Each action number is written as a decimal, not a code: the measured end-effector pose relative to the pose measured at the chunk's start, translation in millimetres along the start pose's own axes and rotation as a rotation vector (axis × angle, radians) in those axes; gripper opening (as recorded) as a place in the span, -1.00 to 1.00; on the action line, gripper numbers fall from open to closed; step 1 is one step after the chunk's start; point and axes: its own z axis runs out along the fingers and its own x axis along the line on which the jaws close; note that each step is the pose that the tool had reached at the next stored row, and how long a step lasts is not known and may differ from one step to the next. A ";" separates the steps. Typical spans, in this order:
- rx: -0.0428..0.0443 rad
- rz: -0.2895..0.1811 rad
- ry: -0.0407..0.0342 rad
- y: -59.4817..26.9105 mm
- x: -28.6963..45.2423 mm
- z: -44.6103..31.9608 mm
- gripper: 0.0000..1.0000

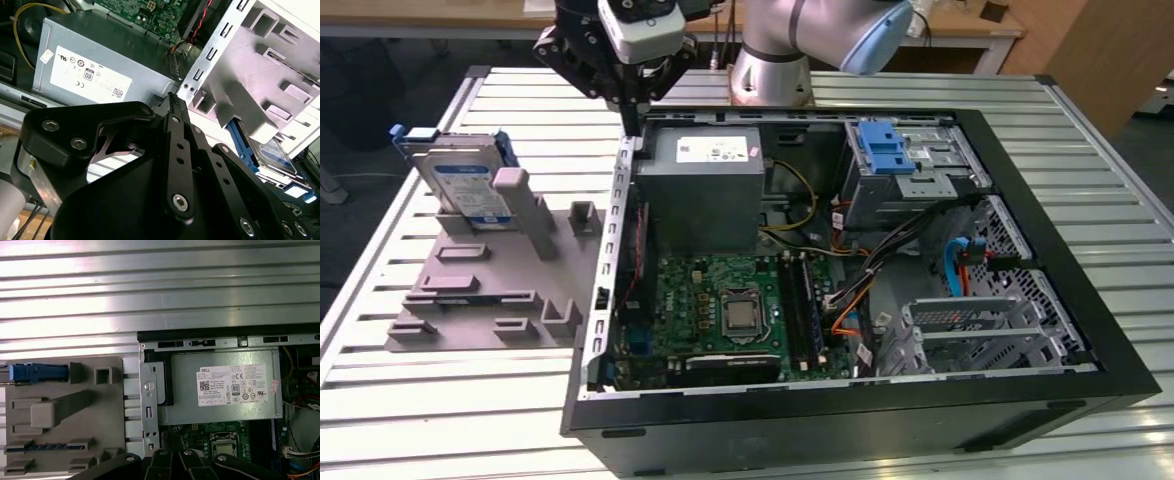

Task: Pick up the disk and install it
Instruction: 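Reach for the disk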

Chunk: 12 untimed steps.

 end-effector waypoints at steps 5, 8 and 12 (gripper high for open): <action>-0.0002 0.000 0.0005 0.7 4.3 0.6 -0.79; 0.0000 0.000 0.0007 1.5 9.0 0.8 -0.79; 0.0000 0.000 0.0006 3.2 17.4 1.3 -0.79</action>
